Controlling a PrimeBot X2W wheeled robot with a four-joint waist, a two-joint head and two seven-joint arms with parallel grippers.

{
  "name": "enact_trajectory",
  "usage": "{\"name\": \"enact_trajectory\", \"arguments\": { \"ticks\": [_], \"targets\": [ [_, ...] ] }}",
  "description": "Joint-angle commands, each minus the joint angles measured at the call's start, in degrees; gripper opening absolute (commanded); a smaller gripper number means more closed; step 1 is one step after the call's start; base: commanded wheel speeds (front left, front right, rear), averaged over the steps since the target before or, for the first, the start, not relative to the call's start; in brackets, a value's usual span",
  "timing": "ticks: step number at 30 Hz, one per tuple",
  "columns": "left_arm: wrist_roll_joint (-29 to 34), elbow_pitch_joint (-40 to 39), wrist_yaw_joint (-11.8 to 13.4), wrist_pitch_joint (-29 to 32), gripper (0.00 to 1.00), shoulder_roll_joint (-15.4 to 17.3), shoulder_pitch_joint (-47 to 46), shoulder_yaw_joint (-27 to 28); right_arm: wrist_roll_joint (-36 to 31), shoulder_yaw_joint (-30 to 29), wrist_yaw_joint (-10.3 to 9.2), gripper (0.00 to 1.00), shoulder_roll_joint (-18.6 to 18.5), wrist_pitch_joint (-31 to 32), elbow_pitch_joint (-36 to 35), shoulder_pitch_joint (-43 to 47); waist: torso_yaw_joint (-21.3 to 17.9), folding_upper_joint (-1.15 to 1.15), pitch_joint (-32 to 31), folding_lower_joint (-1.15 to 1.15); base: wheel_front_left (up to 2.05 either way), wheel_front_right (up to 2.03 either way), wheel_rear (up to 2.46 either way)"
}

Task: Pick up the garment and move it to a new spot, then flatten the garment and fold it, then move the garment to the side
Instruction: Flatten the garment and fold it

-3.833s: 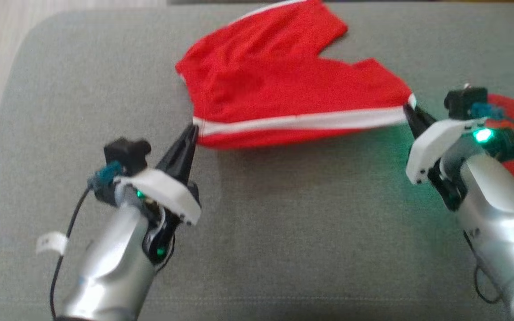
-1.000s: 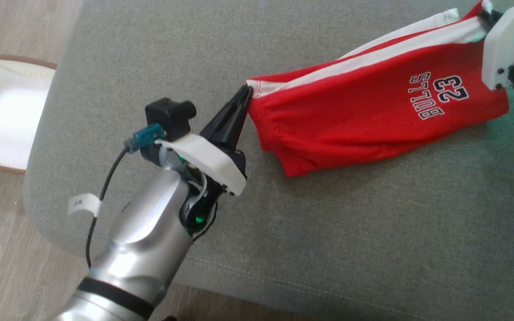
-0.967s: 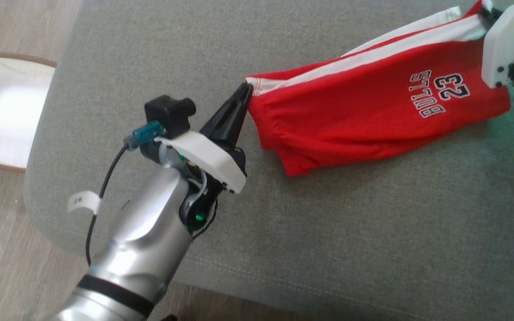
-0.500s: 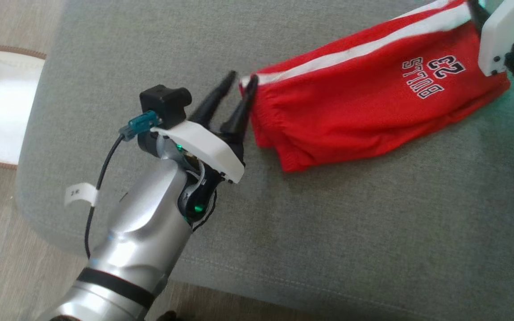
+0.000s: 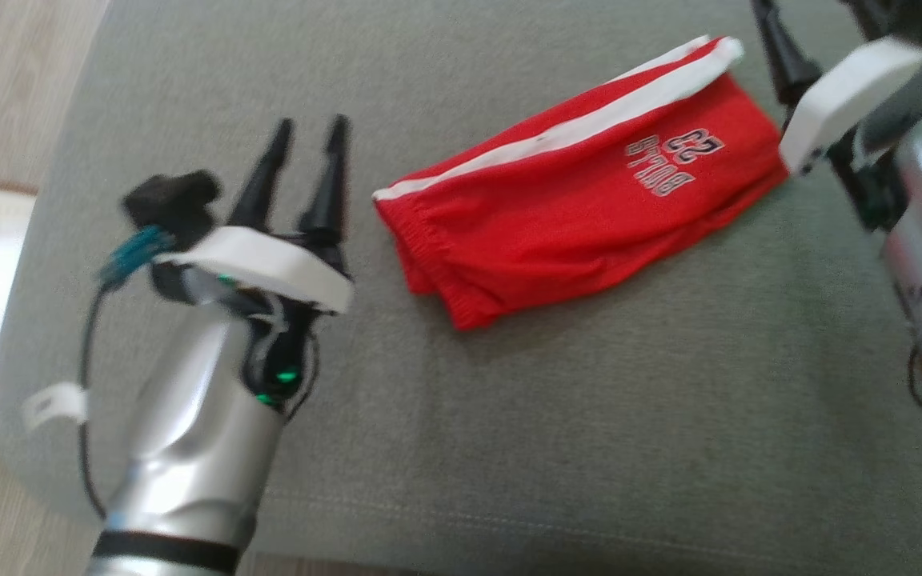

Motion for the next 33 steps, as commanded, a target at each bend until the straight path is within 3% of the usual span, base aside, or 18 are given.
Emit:
{"name": "enact_trajectory", "arguments": {
  "ticks": [1, 6, 13, 21, 28, 33],
  "targets": [
    [0.7, -3.5, 0.4, -0.7, 1.00, 1.7, -0.3, 3.9, -0.1, 0.7, -0.05, 1.00, 0.4, -2.4, -2.6, 1.4, -2.6, 0.00, -2.7, 0.00, 0.00, 0.00, 0.00],
    [5.5, -11.3, 1.4, -0.7, 1.00, 1.7, 3.7, 10.7, -3.1, 0.3, -0.05, 1.00, 0.3, -9.5, -6.5, 6.0, -4.8, 0.00, -6.1, 0.00, 0.00, 0.00, 0.00],
    [13.6, -21.7, 2.9, -0.7, 1.00, 1.1, 12.8, 14.9, -11.9, -5.4, -0.05, 1.00, 2.5, -11.7, -15.7, 16.2, -7.7, 0.00, -10.5, 0.00, 0.00, 0.00, 0.00],
    [17.0, -23.8, 4.4, -0.7, 1.00, 0.9, 24.5, 13.1, -20.4, -20.3, -0.05, 1.00, 11.5, -11.8, -28.7, 36.5, -9.8, 0.00, -15.4, 0.00, 0.00, 0.00, 0.00],
    [17.0, -26.1, 7.0, -0.7, 1.00, 0.9, 30.8, 11.9, -23.9, -24.5, -0.05, 1.00, 15.6, -11.8, -33.7, 46.3, -10.4, 0.00, -16.8, 0.00, 0.00, 0.00, 0.00],
    [16.6, -26.6, 7.1, -0.7, 1.00, 0.9, 31.2, 11.3, -23.8, -26.2, -0.05, 1.00, 16.9, -10.9, -35.0, 48.9, -9.4, 0.00, -16.7, 0.00, 0.00, 0.00, 0.00]
  ]
}}
